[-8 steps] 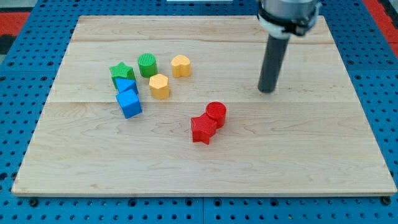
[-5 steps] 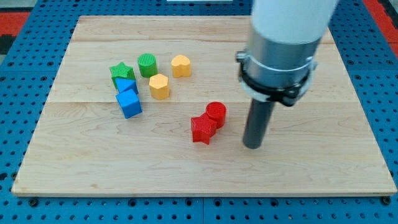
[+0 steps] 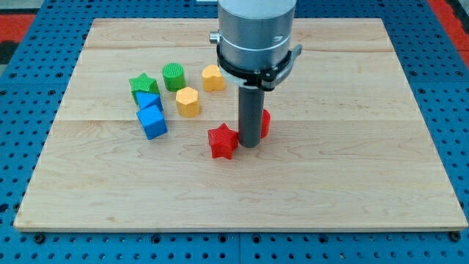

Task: Place the red blocks diagonally to each other

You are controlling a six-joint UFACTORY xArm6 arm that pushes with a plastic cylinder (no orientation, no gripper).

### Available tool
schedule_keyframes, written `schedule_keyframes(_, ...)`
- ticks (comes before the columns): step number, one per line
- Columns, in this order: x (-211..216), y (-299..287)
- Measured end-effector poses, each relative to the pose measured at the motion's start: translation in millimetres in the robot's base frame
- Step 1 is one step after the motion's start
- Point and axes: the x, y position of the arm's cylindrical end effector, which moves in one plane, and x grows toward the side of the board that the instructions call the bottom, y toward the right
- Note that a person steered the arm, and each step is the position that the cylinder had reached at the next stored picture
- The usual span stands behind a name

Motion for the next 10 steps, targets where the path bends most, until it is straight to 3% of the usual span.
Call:
schedule_keyframes(4,-34,70)
schedule_keyframes(6,-71,18)
schedule_keyframes(7,-38,-15)
schedule_keyframes(8,-51,-64)
schedule_keyframes(9,-56,-78)
schedule_keyframes(10,-35,-40)
